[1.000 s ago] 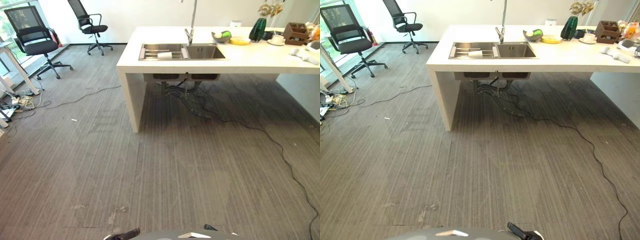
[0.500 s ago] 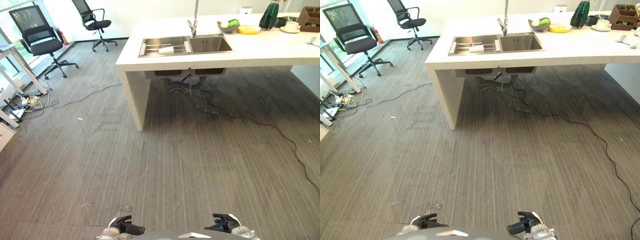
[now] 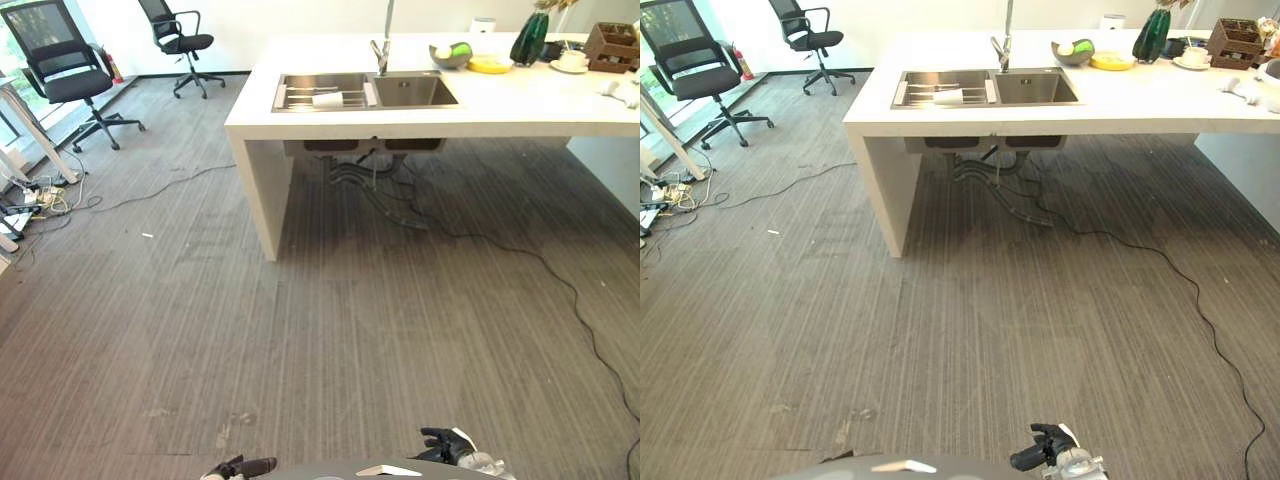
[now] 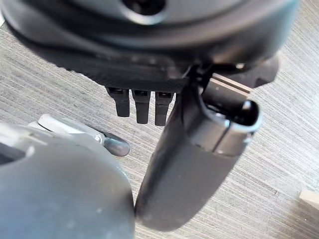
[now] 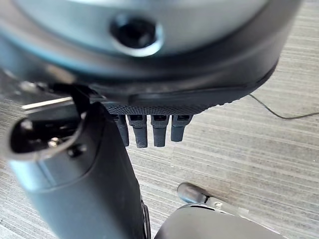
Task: Place the dishes in the dishwasher.
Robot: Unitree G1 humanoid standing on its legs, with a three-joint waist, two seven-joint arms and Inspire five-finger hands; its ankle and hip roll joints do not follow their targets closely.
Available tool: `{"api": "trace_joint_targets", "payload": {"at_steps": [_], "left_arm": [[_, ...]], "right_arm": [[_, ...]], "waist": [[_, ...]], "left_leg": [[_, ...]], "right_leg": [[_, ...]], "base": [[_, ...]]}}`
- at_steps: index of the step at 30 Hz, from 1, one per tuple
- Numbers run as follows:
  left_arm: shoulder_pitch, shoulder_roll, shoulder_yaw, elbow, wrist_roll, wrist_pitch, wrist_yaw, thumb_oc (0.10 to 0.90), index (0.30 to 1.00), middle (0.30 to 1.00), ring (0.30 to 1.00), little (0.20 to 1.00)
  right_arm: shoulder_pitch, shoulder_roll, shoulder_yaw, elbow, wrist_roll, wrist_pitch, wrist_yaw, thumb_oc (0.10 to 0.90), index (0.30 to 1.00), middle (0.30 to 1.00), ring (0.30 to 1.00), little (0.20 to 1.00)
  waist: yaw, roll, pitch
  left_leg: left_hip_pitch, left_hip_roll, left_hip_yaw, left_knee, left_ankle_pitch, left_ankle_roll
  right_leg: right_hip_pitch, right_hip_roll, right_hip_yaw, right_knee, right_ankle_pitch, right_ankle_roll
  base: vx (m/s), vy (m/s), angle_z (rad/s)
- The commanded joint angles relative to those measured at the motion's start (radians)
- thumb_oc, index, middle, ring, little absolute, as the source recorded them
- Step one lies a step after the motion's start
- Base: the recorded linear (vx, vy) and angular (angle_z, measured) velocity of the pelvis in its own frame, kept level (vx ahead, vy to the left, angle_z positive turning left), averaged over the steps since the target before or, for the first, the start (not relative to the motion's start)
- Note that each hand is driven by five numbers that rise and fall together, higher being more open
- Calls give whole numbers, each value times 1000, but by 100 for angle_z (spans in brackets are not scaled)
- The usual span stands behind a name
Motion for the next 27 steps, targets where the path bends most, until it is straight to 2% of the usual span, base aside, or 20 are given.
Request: {"api": "trace_joint_targets", "payload": {"at_steps": [1,5,10,12,15,16,17,18,19,20,21,22,23,24,25,26,27], "left_arm": [[-63,-70,-27,50,-25,1,-24,800,900,900,900,900],[-61,-71,-31,55,-16,6,-28,800,900,900,900,900],[-68,-62,-29,61,-2,8,-21,800,900,900,900,900],[-70,-63,-32,57,-8,3,-15,800,900,900,900,900],[-76,-66,-20,38,-41,-12,6,800,900,900,900,900],[-82,-66,-14,24,-68,-20,13,800,900,900,900,900],[-82,-66,-14,24,-68,-20,13,800,900,900,900,900],[-90,-62,-14,1,-110,-32,16,800,900,900,900,900],[-100,-62,-14,-9,-114,-34,8,800,900,900,900,900],[-101,-60,-8,-6,-119,-31,0,800,900,900,900,900],[-105,-60,-13,3,-122,-31,1,800,900,900,900,900],[-106,-60,-13,3,-122,-31,1,800,900,900,900,900],[-105,-58,-6,14,-113,-27,0,800,900,900,900,900],[-99,-60,-3,22,-105,-25,-1,800,900,900,900,900],[-90,-62,1,33,-91,-22,2,800,900,900,900,900],[-89,-62,1,33,-91,-22,2,800,900,900,900,900],[-75,-65,6,51,-75,-17,6,800,900,900,900,900]], "right_arm": [[-51,45,38,3,50,-22,6,800,900,900,900,900],[-51,47,35,-11,68,-23,6,800,900,900,900,900],[-67,42,-33,-66,215,-46,-7,800,900,900,900,900],[-74,38,-43,-81,234,-50,-13,800,900,900,900,900],[-99,-5,-47,-199,214,-79,-47,800,900,900,900,900],[-102,-14,-66,-216,240,-79,-57,800,900,900,900,900],[-102,-14,-66,-216,240,-79,-57,800,900,900,900,900],[-99,-34,-74,-255,250,-88,-58,800,900,900,900,900],[-97,-41,-81,-275,260,-92,-60,800,900,900,900,900],[-96,-49,-95,-278,276,-91,-59,800,900,900,900,900],[-107,-54,-107,-244,297,-90,-61,800,900,900,900,900],[-108,-54,-107,-243,297,-90,-61,800,900,900,900,900],[-114,-56,-116,-220,302,-88,-62,800,900,900,900,900],[-112,-54,-114,-205,300,-84,-58,800,900,900,900,900],[-112,-48,-109,-193,292,-84,-58,800,900,900,900,900],[-111,-48,-109,-193,292,-84,-58,800,900,900,900,900],[-115,-46,-100,-188,287,-84,-57,800,900,900,900,900]], "waist": [[3,-30,-3],[3,-29,-4],[-1,-27,1],[-1,-26,3],[1,-26,24],[0,-34,42],[0,-34,42],[-3,-48,85],[3,-53,104],[16,-54,119],[30,-52,135],[29,-51,135],[37,-46,132],[48,-47,125],[56,-35,115],[58,-39,116],[68,-24,106]], "left_leg": [[-25,-51,-22,-15,-21,-6],[-25,-49,-24,-15,-21,-8],[-27,-43,-29,-15,-19,-13],[-28,-42,-29,-15,-19,-14],[-34,-28,-23,9,-13,-16],[-89,-33,-19,109,-35,-23],[-89,-33,-19,109,-35,-23],[-193,-34,21,307,-16,-63],[-251,-27,18,432,23,-83],[-296,-25,7,525,50,-93],[-365,-21,36,536,90,-91],[-367,-21,35,539,88,-91],[-401,-17,84,448,84,-79],[-415,-19,105,393,76,-68],[-425,-11,131,297,97,-59],[-417,-15,135,286,100,-58],[-437,-3,160,188,132,-57]], "right_leg": [[13,-35,8,10,-66,36],[15,-33,2,10,-70,34],[13,-25,-6,10,-75,28],[12,-24,-6,10,-75,27],[7,-18,2,10,-73,18],[-2,-23,5,10,-66,13],[-2,-23,5,10,-66,13],[-4,-35,-2,11,-59,6],[0,-36,1,10,-61,-2],[14,-33,-1,10,-69,-8],[35,-34,-15,10,-88,-12],[35,-33,-16,10,-89,-12],[50,-26,-24,10,-108,-8],[61,-22,-21,10,-120,-4],[67,-3,-16,10,-133,0],[69,-7,-13,10,-135,2],[83,14,-3,10,-150,4]], "base": [[0,0,0],[16,-37,-1],[29,-55,0],[15,-41,-1],[22,-101,-2],[-41,-72,-3],[-116,-125,-6],[-76,-148,-2],[-43,-202,10],[108,-160,23],[107,-96,12],[198,-45,6],[215,1,-1],[339,24,5],[224,28,-4],[274,64,-9],[270,62,-23]]}}
